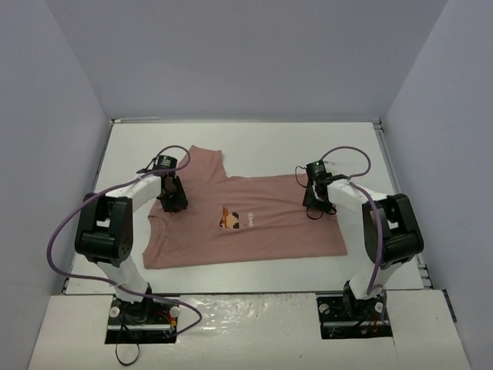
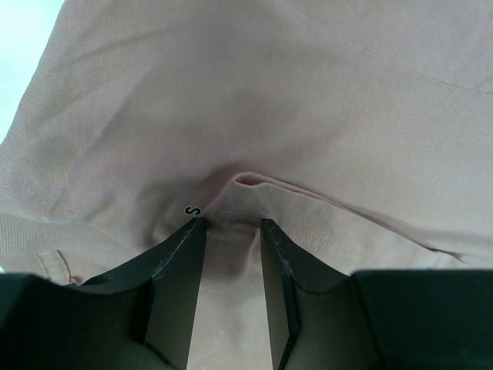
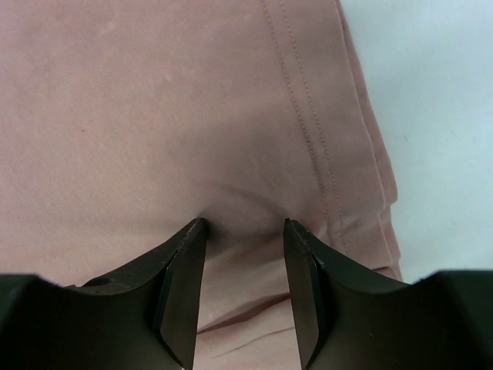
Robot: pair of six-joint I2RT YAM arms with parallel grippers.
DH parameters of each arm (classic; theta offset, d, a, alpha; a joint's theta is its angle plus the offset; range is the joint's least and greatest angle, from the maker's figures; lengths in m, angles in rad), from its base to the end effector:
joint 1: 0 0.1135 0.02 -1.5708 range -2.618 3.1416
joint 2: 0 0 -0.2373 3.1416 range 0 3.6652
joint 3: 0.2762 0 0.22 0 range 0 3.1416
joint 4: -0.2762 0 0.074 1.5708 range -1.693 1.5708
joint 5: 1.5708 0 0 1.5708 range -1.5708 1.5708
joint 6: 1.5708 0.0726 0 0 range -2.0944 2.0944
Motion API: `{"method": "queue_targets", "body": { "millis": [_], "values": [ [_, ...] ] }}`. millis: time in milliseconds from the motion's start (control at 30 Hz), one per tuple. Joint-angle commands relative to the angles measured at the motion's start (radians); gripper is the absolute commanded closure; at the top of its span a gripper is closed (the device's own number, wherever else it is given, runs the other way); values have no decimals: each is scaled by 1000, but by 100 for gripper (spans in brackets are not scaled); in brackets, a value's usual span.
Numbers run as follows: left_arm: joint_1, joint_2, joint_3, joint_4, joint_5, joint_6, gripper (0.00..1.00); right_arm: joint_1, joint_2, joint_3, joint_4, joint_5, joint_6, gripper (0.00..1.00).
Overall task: Fold and stack the t-shirts
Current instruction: Grap the side of the flattened tshirt furthest away from the robot with both arms
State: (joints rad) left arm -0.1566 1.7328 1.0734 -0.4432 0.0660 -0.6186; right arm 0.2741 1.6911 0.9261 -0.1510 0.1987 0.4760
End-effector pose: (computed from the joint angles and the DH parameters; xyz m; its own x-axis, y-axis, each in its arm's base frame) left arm 0.3236 -0.0560 0.1348 -0.8254 -0.4555 -0.3335 -0.3604 0.8799 -0.3096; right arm 0.3226 0.0758 0.1306 -0.7472 0.2565 -0.6130 0.2169 0.9661 0.1399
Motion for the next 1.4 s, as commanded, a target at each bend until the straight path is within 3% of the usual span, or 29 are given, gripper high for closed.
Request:
{"method": "queue_targets", "body": {
  "millis": [0, 200, 500, 700, 1033, 1367],
  "values": [
    [8, -74, 1, -139, 18, -16, 68, -9, -60, 10, -150, 58, 15, 58],
    [30, -65, 246, -177, 10, 130, 68, -9, -76, 196, -157, -20, -56, 58],
    [102, 281, 803, -182, 112, 350, 67, -9, -18, 412, -157, -75, -110, 58],
    [104, 489, 1050, -178, 227, 407, 67, -10, 21, 454, -154, -91, -141, 58],
    [104, 619, 1092, -35, 317, 384, 66, -10, 30, 446, -156, -103, -177, 58],
    [104, 699, 1099, -6, 309, 401, 66, -10, 20, 410, -156, -104, -180, 58]
  ]
}}
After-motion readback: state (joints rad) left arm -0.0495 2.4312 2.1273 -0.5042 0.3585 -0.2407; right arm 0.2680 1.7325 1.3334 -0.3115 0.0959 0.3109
